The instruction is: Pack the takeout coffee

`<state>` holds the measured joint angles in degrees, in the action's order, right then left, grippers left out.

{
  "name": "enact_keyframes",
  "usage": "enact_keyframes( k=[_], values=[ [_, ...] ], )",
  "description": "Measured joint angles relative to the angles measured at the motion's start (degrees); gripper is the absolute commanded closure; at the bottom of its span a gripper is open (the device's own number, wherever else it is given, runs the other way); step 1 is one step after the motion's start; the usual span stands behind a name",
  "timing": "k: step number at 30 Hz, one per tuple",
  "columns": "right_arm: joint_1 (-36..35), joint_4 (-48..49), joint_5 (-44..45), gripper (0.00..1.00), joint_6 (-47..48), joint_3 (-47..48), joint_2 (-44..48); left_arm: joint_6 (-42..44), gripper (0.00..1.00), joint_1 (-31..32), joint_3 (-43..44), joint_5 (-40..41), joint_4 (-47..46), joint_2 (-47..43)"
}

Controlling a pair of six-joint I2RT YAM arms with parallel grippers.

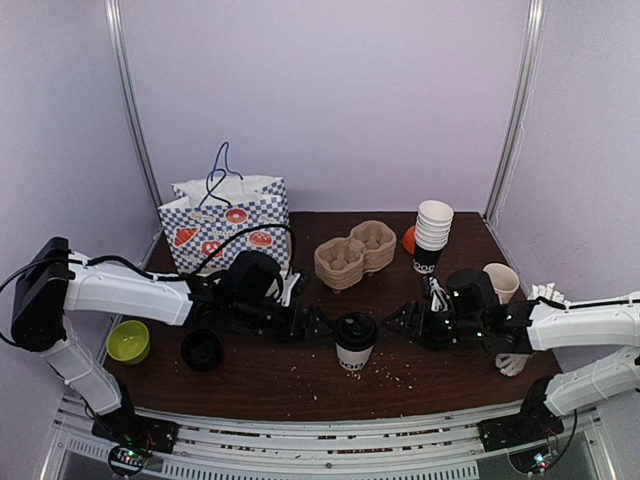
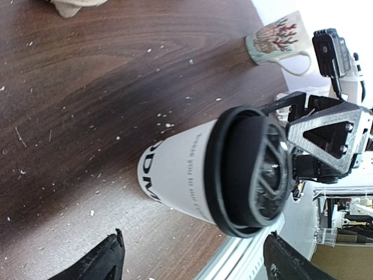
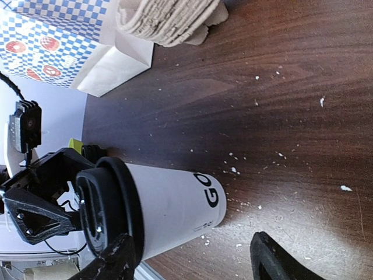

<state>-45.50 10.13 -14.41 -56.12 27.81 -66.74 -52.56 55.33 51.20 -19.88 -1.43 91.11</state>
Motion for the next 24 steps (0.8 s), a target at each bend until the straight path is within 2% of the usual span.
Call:
enact_keyframes(
  k=[24],
  values=[
    [0.0,3.3,-1.2,0.27,-1.1,-0.9,-2.8,-0.1,0.18,0.0,1.0,0.5,0.1,3.3]
  ],
)
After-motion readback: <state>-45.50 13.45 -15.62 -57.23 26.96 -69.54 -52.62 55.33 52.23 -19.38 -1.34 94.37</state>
